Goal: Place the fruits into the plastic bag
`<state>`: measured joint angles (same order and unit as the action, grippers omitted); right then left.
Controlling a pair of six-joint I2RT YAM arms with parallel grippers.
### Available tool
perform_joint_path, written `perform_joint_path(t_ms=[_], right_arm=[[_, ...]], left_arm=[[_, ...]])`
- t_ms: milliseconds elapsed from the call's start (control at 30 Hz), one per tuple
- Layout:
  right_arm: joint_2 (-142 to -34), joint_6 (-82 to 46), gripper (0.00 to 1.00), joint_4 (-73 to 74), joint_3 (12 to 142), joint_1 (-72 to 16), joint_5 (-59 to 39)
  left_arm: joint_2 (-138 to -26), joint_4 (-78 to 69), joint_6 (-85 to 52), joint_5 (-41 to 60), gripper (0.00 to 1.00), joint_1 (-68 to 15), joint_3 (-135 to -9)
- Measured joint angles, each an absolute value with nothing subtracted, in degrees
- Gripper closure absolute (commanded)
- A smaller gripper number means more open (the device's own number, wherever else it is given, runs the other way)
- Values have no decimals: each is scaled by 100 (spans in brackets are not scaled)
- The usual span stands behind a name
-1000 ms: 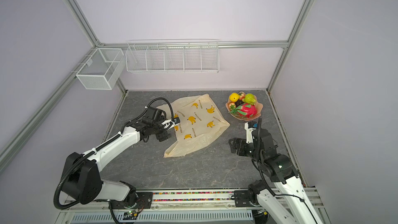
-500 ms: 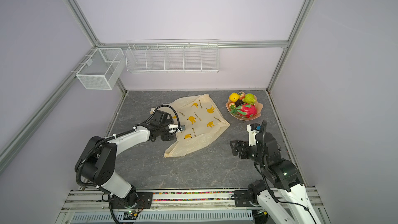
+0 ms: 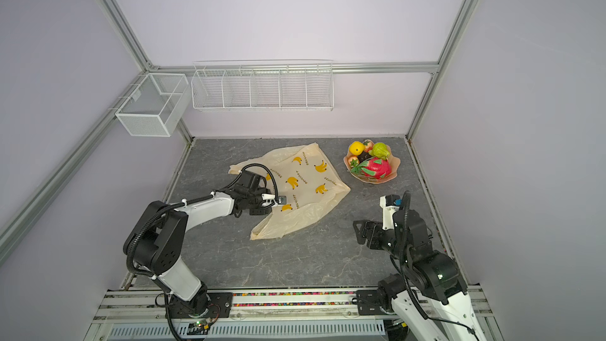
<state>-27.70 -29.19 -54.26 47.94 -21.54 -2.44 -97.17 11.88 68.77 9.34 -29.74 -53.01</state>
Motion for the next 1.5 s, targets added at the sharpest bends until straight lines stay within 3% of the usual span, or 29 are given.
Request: perform_joint_path(t_ms=[167,333,633,867,1100,1500], right_arm=[[-2779,-2919,12,-5422,4792,-2154,-246],[-2871,-2943,12,-5402,4790,-2154,-248],[-2993,-3092,12,-4956,4497,-2154,-196],[-3865,-3177,12,-4189,4421,-2154,-460],[-4799,-3341,12,-3083,4397,-2364,-1118],[-6414,-3256,12,-2193,4807,-3050,-1664]], left_arm=[[-9841,1350,6823,1011,100,-3155,-5349],[-9863,2049,6355,972,100,-3315,-5896],[-9782,3361,3277,-167,100,-3323,-7996],[-9880,4971,1240,-714,100,-3208,-9080],[-9498,6104,-338,-917,100,-3192,-9351],[-7629,6845,-2956,-589,100,-3186,-9052]])
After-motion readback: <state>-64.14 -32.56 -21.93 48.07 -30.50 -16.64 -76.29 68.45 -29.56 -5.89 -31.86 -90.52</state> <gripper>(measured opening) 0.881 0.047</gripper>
